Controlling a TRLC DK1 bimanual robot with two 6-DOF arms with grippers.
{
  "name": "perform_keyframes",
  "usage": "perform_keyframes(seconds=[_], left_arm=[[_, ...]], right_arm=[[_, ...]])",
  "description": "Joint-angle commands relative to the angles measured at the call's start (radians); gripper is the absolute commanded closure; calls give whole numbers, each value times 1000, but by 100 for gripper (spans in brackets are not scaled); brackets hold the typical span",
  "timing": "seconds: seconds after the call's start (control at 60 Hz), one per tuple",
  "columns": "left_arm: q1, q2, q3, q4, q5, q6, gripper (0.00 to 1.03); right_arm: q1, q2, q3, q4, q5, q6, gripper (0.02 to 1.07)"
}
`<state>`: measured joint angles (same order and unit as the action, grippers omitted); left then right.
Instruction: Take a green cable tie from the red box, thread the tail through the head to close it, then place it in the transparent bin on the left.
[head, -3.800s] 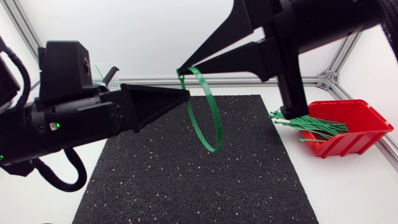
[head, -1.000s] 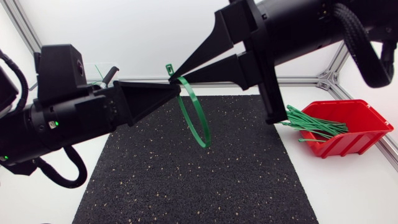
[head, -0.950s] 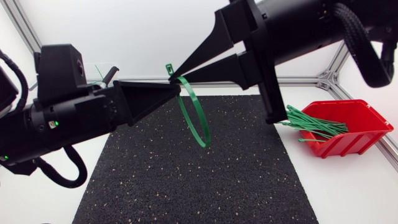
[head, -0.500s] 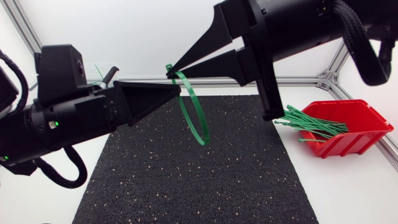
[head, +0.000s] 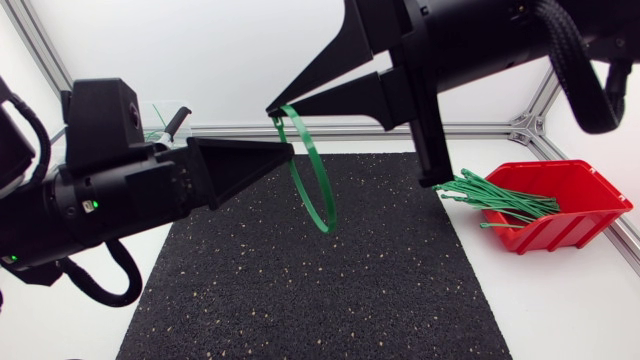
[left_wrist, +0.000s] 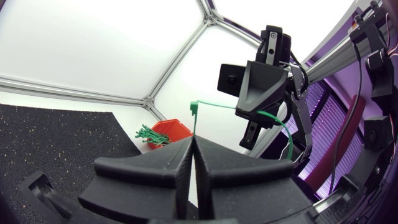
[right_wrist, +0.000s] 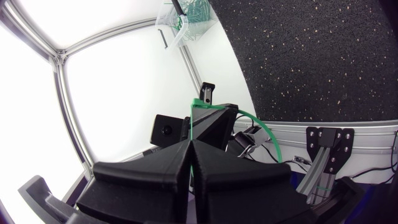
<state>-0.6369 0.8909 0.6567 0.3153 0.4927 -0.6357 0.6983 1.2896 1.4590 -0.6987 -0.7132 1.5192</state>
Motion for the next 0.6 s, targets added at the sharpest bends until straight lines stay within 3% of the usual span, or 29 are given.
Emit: perform_keyframes(seconds=[0.0, 0.583], left_arm=[[-4, 6, -11, 21, 9, -24, 100], [19, 26, 0, 31, 12, -21, 100]], right_arm=[[1, 1, -22, 11, -6, 33, 101], [-3, -32, -42, 15, -8, 35, 101]])
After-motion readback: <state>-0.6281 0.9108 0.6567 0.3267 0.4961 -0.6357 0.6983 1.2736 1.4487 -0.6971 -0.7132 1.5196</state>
